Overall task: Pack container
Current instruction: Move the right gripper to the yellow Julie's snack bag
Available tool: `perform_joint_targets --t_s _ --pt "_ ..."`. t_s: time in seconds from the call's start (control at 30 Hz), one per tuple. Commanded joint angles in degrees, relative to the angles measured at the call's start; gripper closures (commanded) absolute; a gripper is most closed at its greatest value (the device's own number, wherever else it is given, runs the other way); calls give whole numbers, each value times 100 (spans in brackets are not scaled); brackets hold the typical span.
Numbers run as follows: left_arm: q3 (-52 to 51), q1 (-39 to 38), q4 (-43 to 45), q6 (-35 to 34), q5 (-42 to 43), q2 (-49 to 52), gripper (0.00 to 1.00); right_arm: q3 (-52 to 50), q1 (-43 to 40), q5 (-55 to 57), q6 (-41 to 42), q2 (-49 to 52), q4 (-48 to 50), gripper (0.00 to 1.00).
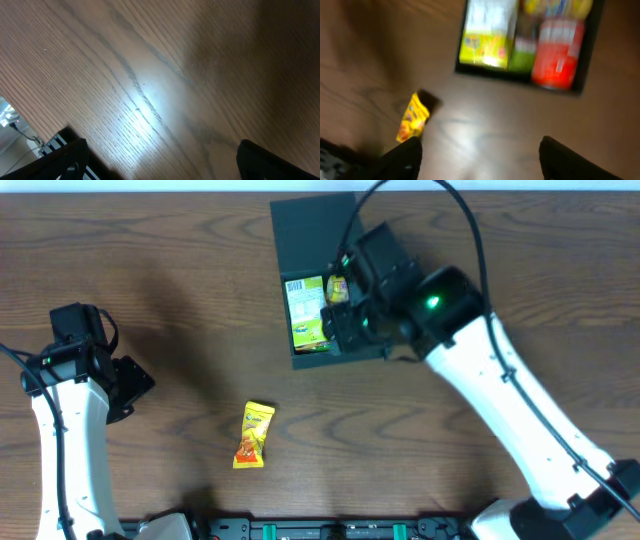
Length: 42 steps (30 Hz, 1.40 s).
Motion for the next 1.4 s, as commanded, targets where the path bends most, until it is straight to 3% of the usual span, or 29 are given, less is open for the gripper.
perform_joint_targets --t_s 0.0,0.17,0.27,0.37,0.6,0.87,1.37 --pt "15 31 -26 22 -98 31 5 -518 706 647 2212 -188 -131 21" --pt "15 31 -26 22 -98 31 5 -973 1930 695 3985 -223 101 23" --pt "15 31 -26 22 -98 31 5 -1071 2592 1038 5056 -125 343 32" --pt "15 31 -26 22 -98 31 5 -1071 2979 1228 5589 107 662 33" --pt "15 31 -26 22 -98 31 5 -1071 2916 612 5584 1058 1620 34" --pt "15 31 -26 22 -98 31 5 -1069 2638 164 5589 2070 1985 34" --pt "15 31 -26 22 -98 31 5 -1071 2658 -153 5327 2531 2402 33"
